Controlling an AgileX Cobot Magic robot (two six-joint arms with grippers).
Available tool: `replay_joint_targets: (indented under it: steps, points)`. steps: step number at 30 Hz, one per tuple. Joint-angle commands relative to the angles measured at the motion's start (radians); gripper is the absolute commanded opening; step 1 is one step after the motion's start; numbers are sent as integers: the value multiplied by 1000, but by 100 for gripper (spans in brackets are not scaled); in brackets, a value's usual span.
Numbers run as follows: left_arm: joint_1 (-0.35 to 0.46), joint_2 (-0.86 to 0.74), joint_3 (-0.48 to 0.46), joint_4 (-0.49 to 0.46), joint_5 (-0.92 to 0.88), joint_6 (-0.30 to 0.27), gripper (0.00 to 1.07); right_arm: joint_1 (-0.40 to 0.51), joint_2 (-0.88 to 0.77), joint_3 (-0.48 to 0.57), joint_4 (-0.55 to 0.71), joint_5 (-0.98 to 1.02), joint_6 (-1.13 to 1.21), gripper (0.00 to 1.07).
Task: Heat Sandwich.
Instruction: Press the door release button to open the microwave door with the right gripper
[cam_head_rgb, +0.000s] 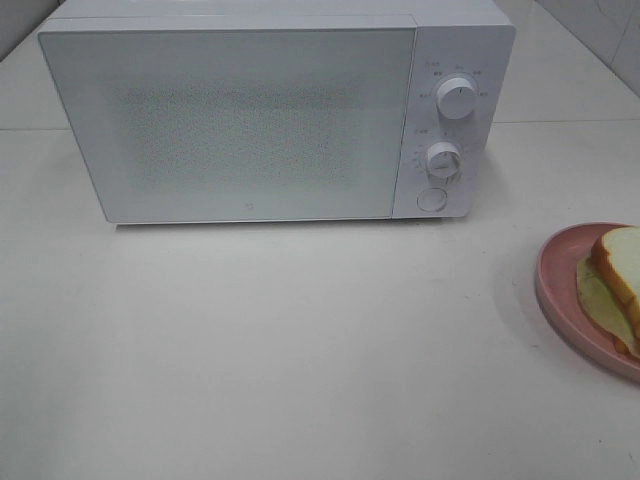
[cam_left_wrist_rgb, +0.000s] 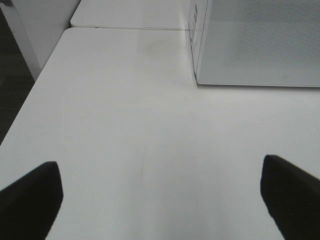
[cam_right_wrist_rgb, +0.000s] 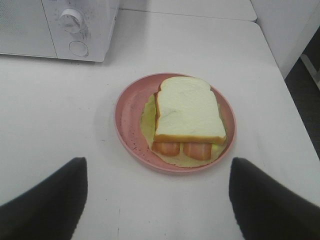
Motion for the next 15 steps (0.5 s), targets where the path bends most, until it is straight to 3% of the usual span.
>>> replay_joint_targets:
  steps: [1,15]
  points:
    - [1,-29,2,1,-1,0,103,-6,-26,1,-5,-8,0,76]
    - [1,-29,2,1,-1,0,103,-6,-26,1,-2,-8,0,76]
